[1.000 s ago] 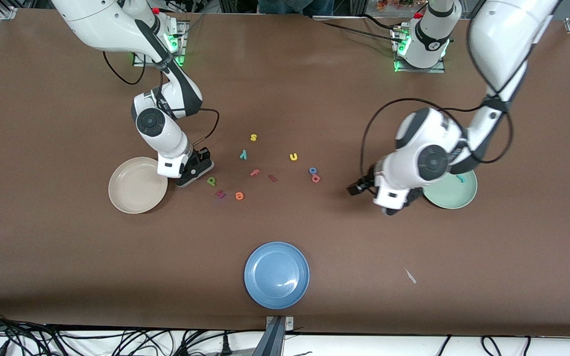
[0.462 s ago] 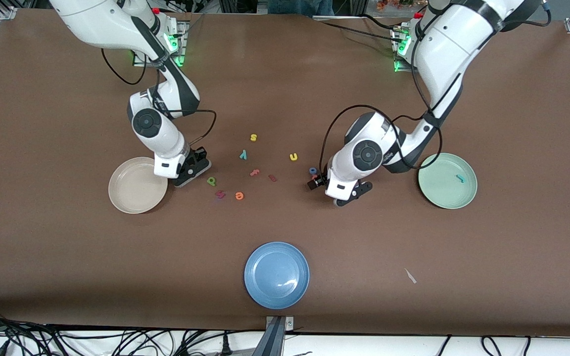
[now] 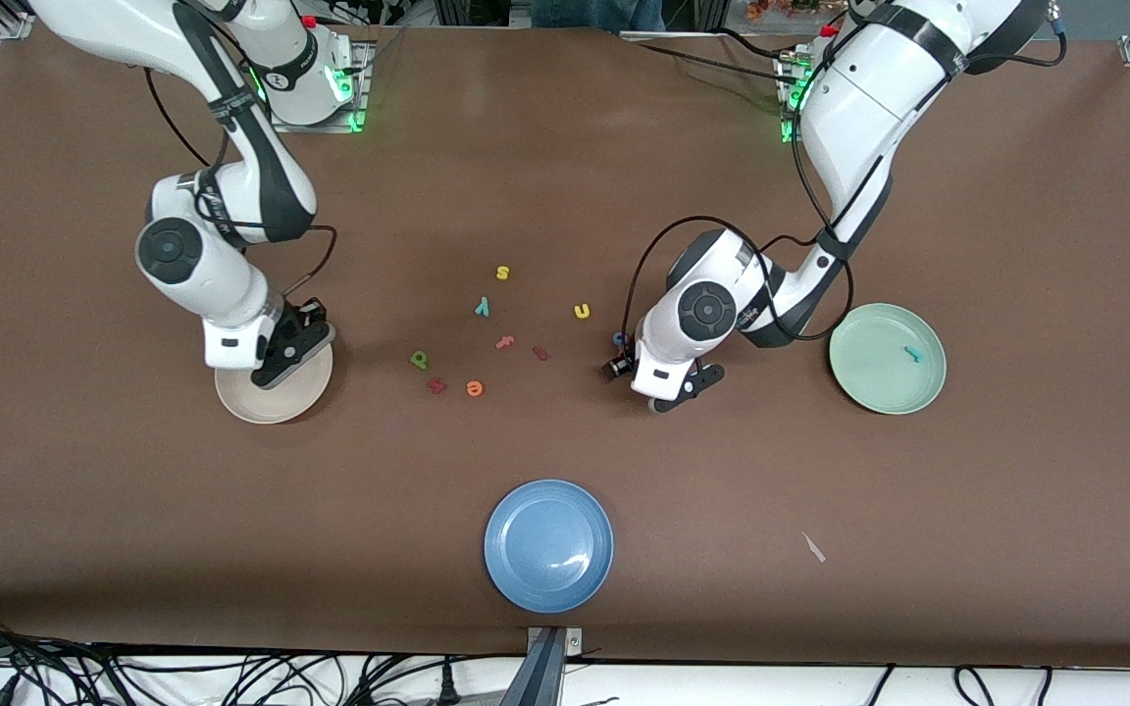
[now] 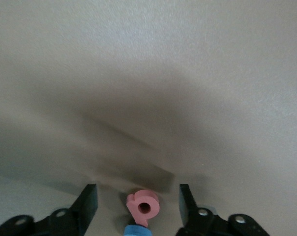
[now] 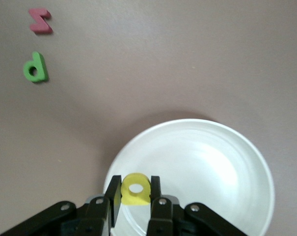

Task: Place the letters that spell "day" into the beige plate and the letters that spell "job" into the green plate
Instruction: 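Place the pink letter on the green plate while the right gripper grasps green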

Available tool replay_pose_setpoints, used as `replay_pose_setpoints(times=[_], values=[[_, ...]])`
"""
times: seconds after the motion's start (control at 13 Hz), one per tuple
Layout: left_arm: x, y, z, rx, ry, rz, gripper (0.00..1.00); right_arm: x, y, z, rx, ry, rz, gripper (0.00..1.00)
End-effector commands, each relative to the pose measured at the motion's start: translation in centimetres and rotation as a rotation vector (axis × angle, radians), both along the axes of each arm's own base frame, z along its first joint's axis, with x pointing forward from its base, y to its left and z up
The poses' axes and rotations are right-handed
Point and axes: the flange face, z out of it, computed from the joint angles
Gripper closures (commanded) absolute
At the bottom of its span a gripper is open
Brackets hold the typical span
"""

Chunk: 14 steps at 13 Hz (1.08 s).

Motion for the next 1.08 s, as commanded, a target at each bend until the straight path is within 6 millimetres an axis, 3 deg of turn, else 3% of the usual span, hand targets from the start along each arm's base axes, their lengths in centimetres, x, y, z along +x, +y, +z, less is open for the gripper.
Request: replay_pose_setpoints(times=[0.0, 0.08, 0.15, 0.23, 0.46, 0.77, 1.0], values=[[0.1, -1.3, -0.4, 0.019, -0.012, 0.011, 0.29, 0.5, -2.0, -0.6, -0.006, 0.015, 0.063, 0.82], [0.1, -1.6, -0.2, 0.019, -0.018, 0.009, 0.34, 0.5, -2.5, -0.9, -0.005, 0.018, 0.055, 0.64], [0.1, -1.6, -0.3, 0.023, -0.013, 0.027, 0.43, 0.5, -2.6, -1.1, -0.004, 0.021, 0.043, 0.38], [0.0, -1.6, -0.4, 0.026, -0.010, 0.041, 0.51, 0.5, -2.7, -1.2, -0.004, 0.023, 0.033, 0.26], [0.0, -1.5, -0.7, 0.029, -0.006, 0.045, 0.69, 0.2, -2.0, -1.7, 0.004, 0.036, -0.041, 0.25], [0.4, -1.1, -0.5, 0.029, -0.011, 0.050, 0.96, -0.2, 6.6, -2.3, 0.060, 0.051, -0.170, 0.22], [3.1, 0.7, 2.0, 0.014, -0.041, 0.086, 1.00, 0.3, 10.7, -3.5, 0.092, 0.067, -0.171, 0.22]])
